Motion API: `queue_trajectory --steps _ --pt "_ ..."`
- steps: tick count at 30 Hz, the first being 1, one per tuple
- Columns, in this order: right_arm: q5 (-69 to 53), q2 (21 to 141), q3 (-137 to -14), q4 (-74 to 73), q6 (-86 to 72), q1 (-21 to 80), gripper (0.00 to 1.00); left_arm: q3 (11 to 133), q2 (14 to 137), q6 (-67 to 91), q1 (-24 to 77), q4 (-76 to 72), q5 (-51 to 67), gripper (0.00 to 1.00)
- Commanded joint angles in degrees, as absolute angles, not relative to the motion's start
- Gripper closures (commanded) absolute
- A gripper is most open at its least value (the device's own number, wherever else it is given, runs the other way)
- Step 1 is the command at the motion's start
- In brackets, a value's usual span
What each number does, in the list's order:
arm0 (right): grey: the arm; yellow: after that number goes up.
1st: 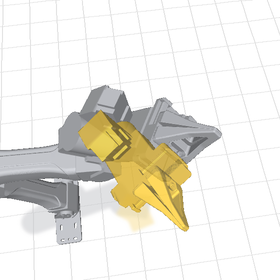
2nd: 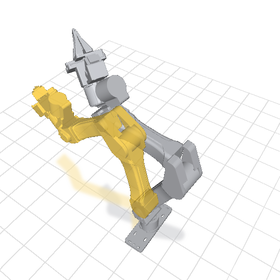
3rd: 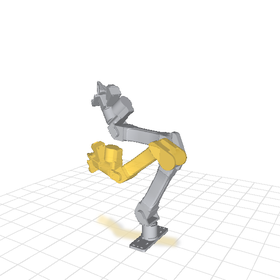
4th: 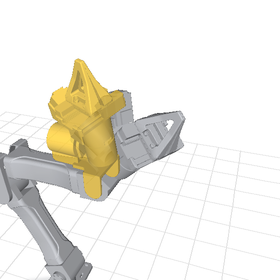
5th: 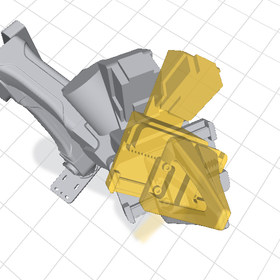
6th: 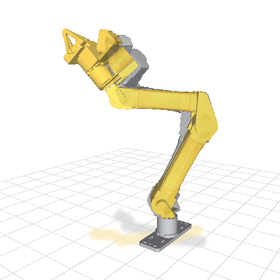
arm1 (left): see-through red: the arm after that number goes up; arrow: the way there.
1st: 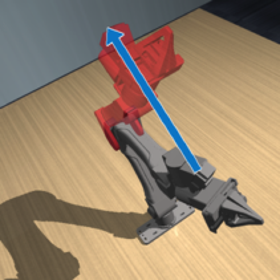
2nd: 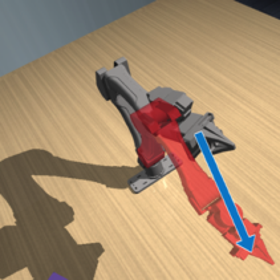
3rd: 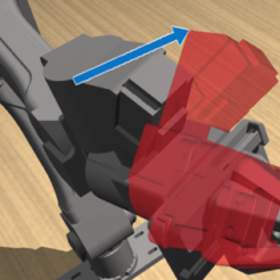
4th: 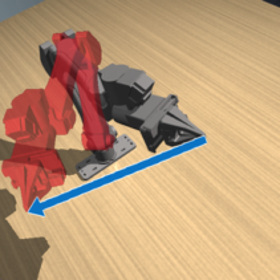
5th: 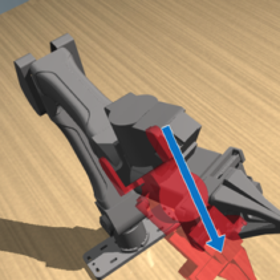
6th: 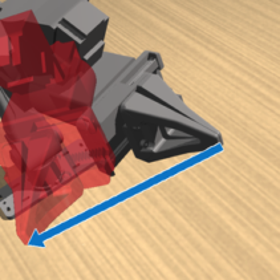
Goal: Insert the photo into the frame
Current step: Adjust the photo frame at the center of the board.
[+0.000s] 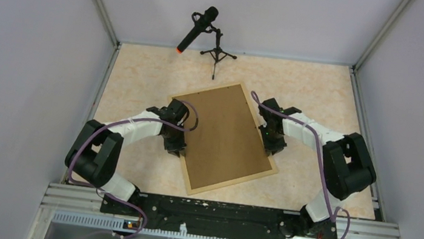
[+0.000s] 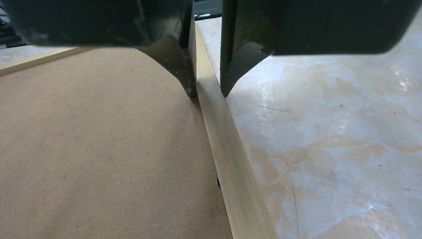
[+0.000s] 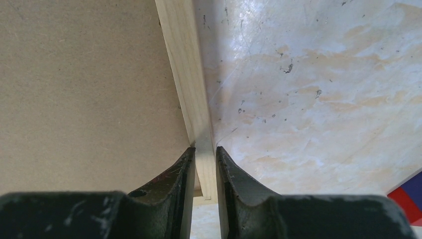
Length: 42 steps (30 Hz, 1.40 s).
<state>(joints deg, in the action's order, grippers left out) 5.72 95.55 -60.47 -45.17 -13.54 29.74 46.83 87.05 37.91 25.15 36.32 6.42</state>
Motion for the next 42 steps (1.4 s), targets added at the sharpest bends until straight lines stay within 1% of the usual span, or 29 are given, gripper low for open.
queue_trajectory --steps 1,12,16,19,29,31,33,36,38,39,40,42 --pt "6.84 96.23 -61.46 -44.03 -13.45 30.41 0.79 43.77 90.13 35.91 24.83 37.49 -2.2 1.0" --pt "16.02 98.06 -60.27 -43.95 -14.56 31.02 0.79 42.73 89.12 36.47 24.87 37.64 -2.76 1.0" --pt "16.93 99.59 -59.13 -42.09 -14.66 30.98 0.79 42.9 88.74 36.15 24.87 37.84 -3.06 1.0" --pt "15.39 100.8 -58.69 -40.58 -14.59 31.03 0.78 43.11 88.76 36.04 24.87 37.8 -2.86 1.0" --pt "2.93 105.37 -58.57 -35.72 -14.82 30.75 0.76 42.8 88.83 35.99 24.87 37.13 -1.19 1.0" --pt "-1.13 106.22 -58.39 -34.71 -15.28 29.92 0.73 42.4 88.7 36.2 24.87 36.67 -0.56 1.0" --pt "-7.83 107.26 -58.03 -32.95 -16.38 28.81 0.7 41.84 88.55 36.64 24.86 36.12 0.6 1.0" --pt "-23.36 107.78 -56.48 -28.2 -19.86 26.03 0.62 40.93 88.34 37.7 24.86 35.05 3.73 1.0" --pt "-31.15 105.56 -54.91 -24.19 -22.69 24.05 0.55 39.91 88.04 38.67 24.84 34.16 5.69 1.0" --pt "-31.69 104.07 -55.07 -23.66 -23.21 23.64 0.46 39.17 87.87 39.13 24.86 33.25 6.87 1.0" --pt "-30.19 102.88 -56.05 -24.36 -23.08 23.57 0.4 38.36 87.56 39.63 24.87 32.49 8.18 1.0" --pt "-26.85 102.03 -59.26 -26.54 -21.93 23.8 0.33 36.74 86.87 40.52 24.87 30.81 10.94 1.0"
